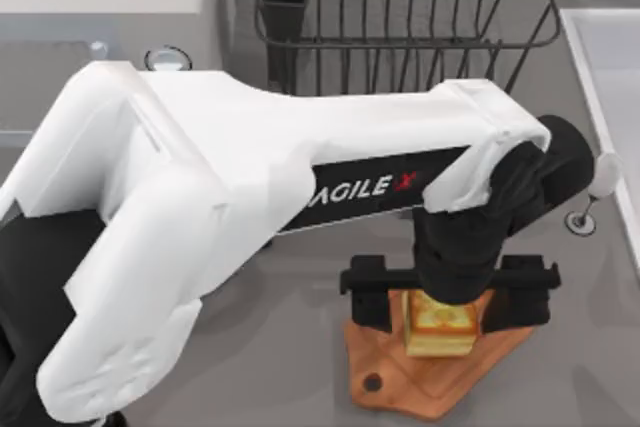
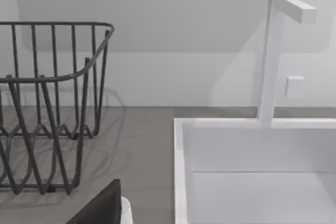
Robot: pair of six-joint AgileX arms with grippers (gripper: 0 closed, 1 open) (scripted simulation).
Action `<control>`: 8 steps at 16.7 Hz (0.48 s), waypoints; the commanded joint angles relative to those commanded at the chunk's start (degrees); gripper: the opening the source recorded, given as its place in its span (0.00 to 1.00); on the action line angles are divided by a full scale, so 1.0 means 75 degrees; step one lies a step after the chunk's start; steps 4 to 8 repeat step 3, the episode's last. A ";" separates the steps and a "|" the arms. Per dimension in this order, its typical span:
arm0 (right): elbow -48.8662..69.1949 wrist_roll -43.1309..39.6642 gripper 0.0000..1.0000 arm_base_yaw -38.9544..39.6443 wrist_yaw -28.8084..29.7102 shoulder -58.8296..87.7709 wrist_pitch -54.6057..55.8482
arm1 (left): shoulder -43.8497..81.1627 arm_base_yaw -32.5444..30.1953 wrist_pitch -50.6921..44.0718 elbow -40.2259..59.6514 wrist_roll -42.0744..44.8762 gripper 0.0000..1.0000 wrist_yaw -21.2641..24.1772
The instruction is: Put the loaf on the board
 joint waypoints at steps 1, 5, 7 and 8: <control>0.0000 0.0000 1.00 0.0000 0.0000 0.0000 0.0000 | 0.0000 0.0000 0.0000 0.0000 0.0000 1.00 0.0000; 0.0000 0.0000 1.00 0.0000 0.0000 0.0000 0.0000 | 0.0000 0.0000 0.0000 0.0000 0.0000 1.00 0.0000; 0.0000 0.0000 1.00 0.0000 0.0000 0.0000 0.0000 | 0.0000 0.0000 0.0000 0.0000 0.0000 1.00 0.0000; 0.0000 0.0000 1.00 0.0000 0.0000 0.0000 0.0000 | 0.0000 0.0000 0.0000 0.0000 0.0000 1.00 0.0000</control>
